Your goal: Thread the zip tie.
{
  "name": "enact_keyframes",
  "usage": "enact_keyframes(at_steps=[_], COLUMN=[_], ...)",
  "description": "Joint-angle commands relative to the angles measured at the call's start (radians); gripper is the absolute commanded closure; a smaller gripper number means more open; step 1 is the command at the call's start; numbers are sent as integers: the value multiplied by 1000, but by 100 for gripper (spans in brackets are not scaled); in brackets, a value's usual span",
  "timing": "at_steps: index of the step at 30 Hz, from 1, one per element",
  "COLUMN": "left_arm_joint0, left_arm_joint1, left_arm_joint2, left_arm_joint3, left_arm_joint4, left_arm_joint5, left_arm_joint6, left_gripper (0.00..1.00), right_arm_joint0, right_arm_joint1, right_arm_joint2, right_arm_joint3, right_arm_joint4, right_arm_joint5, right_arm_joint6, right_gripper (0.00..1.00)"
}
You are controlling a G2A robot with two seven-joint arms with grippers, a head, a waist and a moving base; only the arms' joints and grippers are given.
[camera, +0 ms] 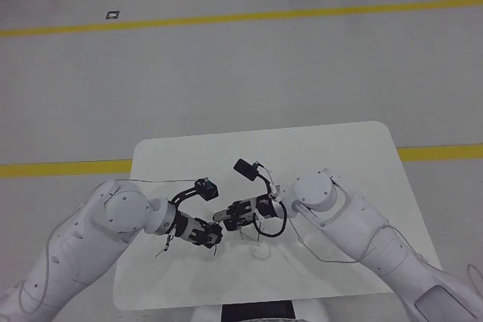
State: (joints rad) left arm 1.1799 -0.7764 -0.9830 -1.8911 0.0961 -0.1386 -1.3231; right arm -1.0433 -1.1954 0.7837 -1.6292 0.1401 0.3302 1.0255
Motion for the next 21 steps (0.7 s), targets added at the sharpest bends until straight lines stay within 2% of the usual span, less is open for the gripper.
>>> enact_keyframes(at_steps=[1,21], left_arm_joint0=[0,0], left_arm_joint1=[0,0], left_arm_joint2=[0,0], left_arm_joint3=[0,0], left_arm_joint4=[0,0], left_arm_joint5=[0,0], left_arm_joint6=[0,0], left_gripper=[100,100], right_arm_joint0=[3,21], right_arm_joint1=[-1,-5], right_arm_joint2=[-5,-21], right_arm_joint3=[1,10], right_arm_joint4=[1,-1], right_arm_joint5=[1,10], right_arm_joint6=[-2,-8], right_gripper=[70,81])
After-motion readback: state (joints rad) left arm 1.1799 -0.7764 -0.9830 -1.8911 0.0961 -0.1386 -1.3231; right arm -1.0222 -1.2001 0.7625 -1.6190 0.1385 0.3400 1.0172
